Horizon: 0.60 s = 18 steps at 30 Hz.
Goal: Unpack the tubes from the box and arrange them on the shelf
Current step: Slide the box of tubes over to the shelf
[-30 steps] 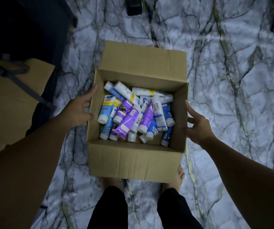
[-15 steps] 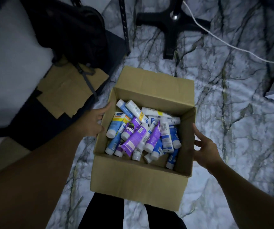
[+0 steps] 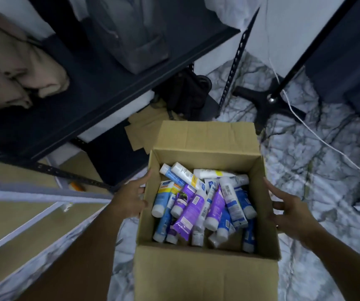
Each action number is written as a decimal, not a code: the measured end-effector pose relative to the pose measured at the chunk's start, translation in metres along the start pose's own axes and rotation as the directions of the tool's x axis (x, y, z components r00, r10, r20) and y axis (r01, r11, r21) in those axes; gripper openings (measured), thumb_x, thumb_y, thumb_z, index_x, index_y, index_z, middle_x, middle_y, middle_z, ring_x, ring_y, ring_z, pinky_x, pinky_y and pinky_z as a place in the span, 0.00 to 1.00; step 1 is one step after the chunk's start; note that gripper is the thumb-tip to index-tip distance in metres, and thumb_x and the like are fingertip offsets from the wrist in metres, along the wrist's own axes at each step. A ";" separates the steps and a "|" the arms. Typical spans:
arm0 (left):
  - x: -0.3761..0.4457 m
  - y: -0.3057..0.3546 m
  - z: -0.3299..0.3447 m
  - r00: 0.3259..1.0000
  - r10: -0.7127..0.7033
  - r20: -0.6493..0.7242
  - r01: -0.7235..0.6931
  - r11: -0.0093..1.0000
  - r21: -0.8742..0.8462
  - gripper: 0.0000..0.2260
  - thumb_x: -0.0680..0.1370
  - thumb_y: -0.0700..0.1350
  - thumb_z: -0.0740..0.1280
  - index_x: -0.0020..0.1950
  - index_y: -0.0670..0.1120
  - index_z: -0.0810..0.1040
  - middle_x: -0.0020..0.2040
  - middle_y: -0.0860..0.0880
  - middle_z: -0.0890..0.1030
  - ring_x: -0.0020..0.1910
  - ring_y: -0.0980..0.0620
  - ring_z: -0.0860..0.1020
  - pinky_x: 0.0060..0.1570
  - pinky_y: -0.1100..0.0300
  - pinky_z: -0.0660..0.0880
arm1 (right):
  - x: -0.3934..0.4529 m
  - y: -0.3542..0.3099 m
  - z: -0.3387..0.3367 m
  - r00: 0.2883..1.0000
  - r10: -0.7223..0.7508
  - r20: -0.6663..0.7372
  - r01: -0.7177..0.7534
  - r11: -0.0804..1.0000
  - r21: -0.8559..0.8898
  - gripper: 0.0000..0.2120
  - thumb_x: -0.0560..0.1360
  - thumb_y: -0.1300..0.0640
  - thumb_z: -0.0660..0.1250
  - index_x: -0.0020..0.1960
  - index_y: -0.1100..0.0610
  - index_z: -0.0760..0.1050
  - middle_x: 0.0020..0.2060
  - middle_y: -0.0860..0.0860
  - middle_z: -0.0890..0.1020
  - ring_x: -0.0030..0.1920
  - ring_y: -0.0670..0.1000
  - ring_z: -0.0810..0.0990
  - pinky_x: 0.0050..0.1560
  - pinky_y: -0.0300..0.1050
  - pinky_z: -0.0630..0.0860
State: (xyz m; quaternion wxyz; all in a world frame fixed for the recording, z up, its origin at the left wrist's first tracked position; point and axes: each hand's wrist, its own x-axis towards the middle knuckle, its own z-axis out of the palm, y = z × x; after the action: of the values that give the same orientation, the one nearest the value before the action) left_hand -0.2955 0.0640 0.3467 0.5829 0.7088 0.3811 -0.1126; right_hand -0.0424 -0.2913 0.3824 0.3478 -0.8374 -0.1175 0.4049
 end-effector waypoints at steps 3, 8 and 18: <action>-0.044 -0.025 -0.009 0.998 -0.011 -0.054 0.008 0.999 -0.052 0.44 0.70 0.27 0.74 0.74 0.61 0.60 0.64 0.56 0.77 0.61 0.61 0.77 0.56 0.45 0.78 | -0.024 -0.027 0.016 0.999 -0.034 0.024 0.036 0.997 -0.073 0.43 0.71 0.73 0.66 0.68 0.29 0.65 0.44 0.49 0.86 0.32 0.42 0.80 0.33 0.51 0.81; -0.123 -0.069 -0.036 0.990 -0.042 -0.132 0.030 0.995 -0.090 0.43 0.71 0.29 0.73 0.76 0.60 0.62 0.63 0.52 0.80 0.64 0.51 0.77 0.48 0.52 0.79 | -0.075 -0.067 0.061 0.992 -0.071 0.102 0.083 0.990 -0.116 0.40 0.73 0.75 0.64 0.69 0.35 0.64 0.39 0.48 0.85 0.26 0.39 0.77 0.26 0.37 0.74; -0.309 -0.175 -0.087 0.934 0.022 -0.356 -0.084 0.983 -0.161 0.43 0.59 0.33 0.68 0.71 0.59 0.64 0.53 0.75 0.78 0.55 0.64 0.80 0.46 0.66 0.78 | -0.164 -0.110 0.189 0.949 -0.132 0.288 0.169 0.980 -0.109 0.40 0.73 0.76 0.62 0.70 0.36 0.68 0.38 0.57 0.83 0.31 0.50 0.76 0.31 0.45 0.76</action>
State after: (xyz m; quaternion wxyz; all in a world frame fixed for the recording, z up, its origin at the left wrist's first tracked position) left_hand -0.6487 0.0223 0.4295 0.5675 0.6740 0.4684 0.0657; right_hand -0.2824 -0.1973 0.4733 0.3014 -0.7816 -0.2555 0.4826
